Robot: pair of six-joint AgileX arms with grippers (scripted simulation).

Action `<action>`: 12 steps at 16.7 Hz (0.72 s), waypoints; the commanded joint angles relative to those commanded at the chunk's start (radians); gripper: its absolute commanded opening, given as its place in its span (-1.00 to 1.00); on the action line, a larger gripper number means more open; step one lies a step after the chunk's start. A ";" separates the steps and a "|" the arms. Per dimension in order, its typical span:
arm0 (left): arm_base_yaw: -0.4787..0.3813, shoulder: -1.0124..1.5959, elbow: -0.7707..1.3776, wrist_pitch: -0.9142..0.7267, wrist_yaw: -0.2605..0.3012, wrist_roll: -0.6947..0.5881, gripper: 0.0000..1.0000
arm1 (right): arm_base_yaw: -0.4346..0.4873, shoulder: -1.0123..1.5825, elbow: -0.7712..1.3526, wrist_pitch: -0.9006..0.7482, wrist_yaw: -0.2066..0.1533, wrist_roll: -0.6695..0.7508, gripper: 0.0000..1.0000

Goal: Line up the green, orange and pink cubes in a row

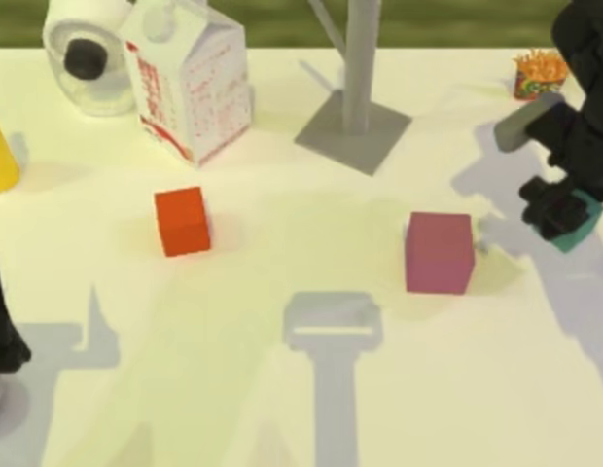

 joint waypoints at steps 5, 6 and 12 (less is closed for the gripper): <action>0.000 0.000 0.000 0.000 0.000 0.000 1.00 | 0.133 -0.043 -0.046 -0.003 0.005 0.295 -1.00; 0.000 0.000 0.000 0.000 0.000 0.000 1.00 | 0.167 -0.055 -0.061 -0.003 0.007 0.375 -1.00; 0.000 0.000 0.000 0.000 0.000 0.000 1.00 | 0.379 -0.137 -0.163 -0.005 0.015 0.907 -1.00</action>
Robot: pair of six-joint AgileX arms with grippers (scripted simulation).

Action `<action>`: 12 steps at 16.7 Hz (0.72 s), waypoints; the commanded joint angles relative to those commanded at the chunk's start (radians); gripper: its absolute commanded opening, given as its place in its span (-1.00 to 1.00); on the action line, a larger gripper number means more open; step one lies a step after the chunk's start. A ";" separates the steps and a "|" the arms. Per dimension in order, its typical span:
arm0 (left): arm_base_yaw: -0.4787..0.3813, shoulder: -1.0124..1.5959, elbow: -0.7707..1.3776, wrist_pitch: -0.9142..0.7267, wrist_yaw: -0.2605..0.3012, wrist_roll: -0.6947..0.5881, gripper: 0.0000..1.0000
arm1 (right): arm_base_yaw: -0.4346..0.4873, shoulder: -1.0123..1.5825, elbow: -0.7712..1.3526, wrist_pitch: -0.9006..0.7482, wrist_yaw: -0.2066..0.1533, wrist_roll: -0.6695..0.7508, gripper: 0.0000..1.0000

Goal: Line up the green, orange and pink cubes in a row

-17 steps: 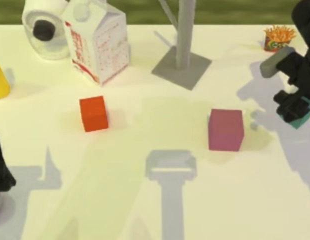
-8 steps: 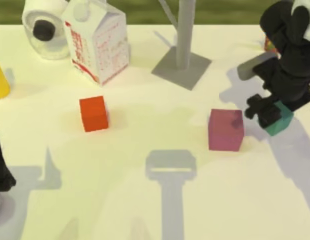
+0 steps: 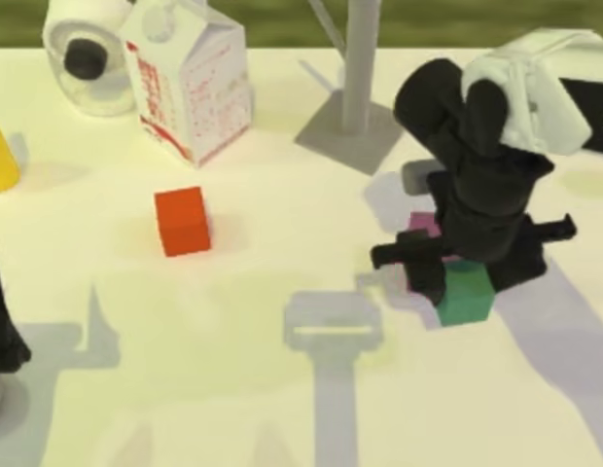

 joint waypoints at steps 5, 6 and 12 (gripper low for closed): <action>0.000 0.000 0.000 0.000 0.000 0.000 1.00 | 0.120 -0.072 -0.059 0.016 0.009 0.255 -1.00; 0.000 0.000 0.000 0.000 0.000 0.000 1.00 | 0.130 -0.079 -0.065 0.019 0.011 0.274 -1.00; 0.000 0.000 0.000 0.000 0.000 0.000 1.00 | 0.131 -0.078 -0.067 0.022 0.009 0.283 -1.00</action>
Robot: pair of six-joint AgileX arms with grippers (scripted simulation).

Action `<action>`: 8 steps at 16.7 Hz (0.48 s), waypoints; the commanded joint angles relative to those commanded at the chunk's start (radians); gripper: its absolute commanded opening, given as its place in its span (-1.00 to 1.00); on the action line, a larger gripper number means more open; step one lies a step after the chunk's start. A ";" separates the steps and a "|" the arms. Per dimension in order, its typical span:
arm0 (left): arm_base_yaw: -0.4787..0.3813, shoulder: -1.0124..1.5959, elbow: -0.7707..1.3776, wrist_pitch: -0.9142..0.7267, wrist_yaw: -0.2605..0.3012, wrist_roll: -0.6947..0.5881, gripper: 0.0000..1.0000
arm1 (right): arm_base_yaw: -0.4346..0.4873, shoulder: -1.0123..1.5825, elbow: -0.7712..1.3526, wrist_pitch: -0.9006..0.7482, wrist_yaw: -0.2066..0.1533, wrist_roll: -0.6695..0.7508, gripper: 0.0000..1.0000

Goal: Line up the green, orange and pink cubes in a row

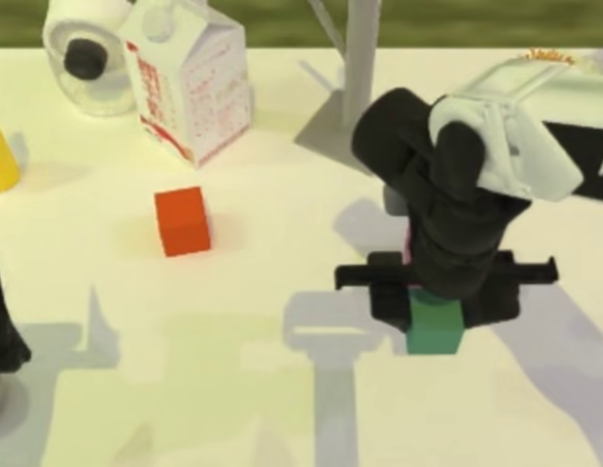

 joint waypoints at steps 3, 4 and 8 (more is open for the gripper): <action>0.000 0.000 0.000 0.000 0.000 0.000 1.00 | 0.002 0.026 -0.045 0.073 -0.001 0.001 -1.00; 0.000 0.000 0.000 0.000 0.000 0.000 1.00 | 0.003 0.041 -0.068 0.118 -0.001 0.003 -1.00; 0.000 0.000 0.000 0.000 0.000 0.000 1.00 | 0.008 0.095 -0.151 0.251 0.002 0.006 -1.00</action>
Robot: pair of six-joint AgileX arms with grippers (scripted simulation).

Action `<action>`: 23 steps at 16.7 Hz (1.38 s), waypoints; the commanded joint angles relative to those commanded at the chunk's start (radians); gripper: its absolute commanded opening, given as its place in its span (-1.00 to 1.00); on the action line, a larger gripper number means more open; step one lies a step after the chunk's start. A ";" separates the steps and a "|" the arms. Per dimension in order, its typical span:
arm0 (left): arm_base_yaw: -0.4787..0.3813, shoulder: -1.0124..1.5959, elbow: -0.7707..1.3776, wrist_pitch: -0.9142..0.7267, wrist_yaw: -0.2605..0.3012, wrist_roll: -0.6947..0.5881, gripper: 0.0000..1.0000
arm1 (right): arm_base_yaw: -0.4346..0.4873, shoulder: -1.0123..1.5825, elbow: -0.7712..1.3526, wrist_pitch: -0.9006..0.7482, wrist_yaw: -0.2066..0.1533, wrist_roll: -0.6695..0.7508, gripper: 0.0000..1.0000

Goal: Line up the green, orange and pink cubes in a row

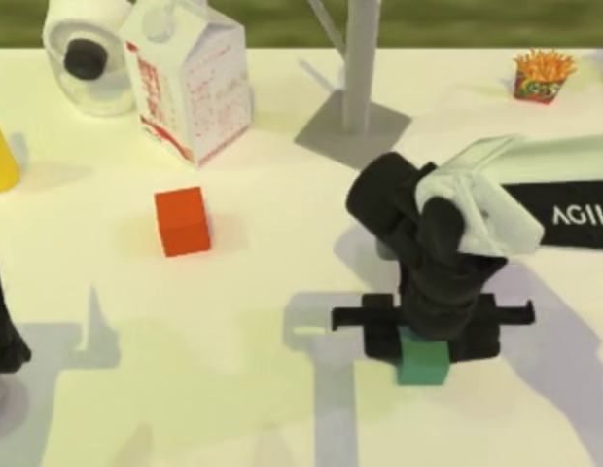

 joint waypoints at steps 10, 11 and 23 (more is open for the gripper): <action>0.000 0.000 0.000 0.000 0.000 0.000 1.00 | 0.001 0.004 -0.006 0.007 0.000 0.000 -0.10; 0.000 0.000 0.000 0.000 0.000 0.000 1.00 | 0.001 0.004 -0.006 0.007 0.000 0.000 0.06; 0.000 0.000 0.000 0.000 0.000 0.000 1.00 | 0.001 0.004 -0.006 0.007 0.000 0.000 1.00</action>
